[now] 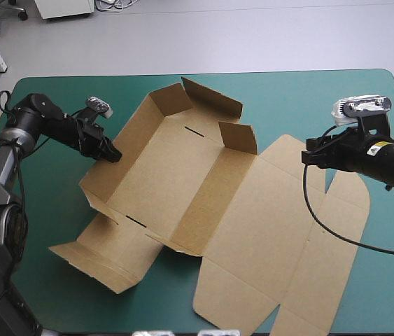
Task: Fold the box
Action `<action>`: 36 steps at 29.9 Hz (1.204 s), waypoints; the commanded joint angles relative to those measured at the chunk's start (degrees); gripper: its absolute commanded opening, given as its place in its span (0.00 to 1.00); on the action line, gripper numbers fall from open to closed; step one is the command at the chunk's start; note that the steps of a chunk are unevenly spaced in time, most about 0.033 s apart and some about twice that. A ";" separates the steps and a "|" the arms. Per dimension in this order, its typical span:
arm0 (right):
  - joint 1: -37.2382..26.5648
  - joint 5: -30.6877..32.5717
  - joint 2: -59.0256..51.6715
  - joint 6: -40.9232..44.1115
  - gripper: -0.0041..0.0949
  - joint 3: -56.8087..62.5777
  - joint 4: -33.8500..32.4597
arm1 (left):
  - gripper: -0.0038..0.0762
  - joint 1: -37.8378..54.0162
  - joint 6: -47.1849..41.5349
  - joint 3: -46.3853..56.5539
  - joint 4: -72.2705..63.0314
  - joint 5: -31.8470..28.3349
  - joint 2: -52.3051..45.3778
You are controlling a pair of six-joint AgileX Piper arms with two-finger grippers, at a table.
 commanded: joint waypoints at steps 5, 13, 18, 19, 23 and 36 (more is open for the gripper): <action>-0.31 -2.39 -0.97 -0.52 0.56 -1.94 1.26 | 0.04 -5.85 10.03 -15.48 7.14 3.82 1.07; -0.31 -2.39 -0.97 -0.52 0.56 -1.94 0.60 | 0.04 -12.62 15.70 -23.09 16.60 -7.46 1.26; -0.31 -2.50 -0.97 -0.52 0.56 -1.94 0.60 | 0.03 -16.19 18.97 -23.09 21.76 -12.48 1.26; -0.31 -2.64 -0.97 -0.52 0.56 -1.94 0.60 | 0.03 -16.60 18.04 -23.09 22.32 -13.13 1.26; -0.31 -3.67 -0.97 0.40 0.56 -1.94 -1.67 | 0.03 -18.52 16.12 -23.09 23.54 -13.39 -0.31; -0.35 -4.27 -1.07 10.74 0.56 -6.26 -14.21 | 0.03 -29.97 3.68 9.75 37.90 -42.97 -21.04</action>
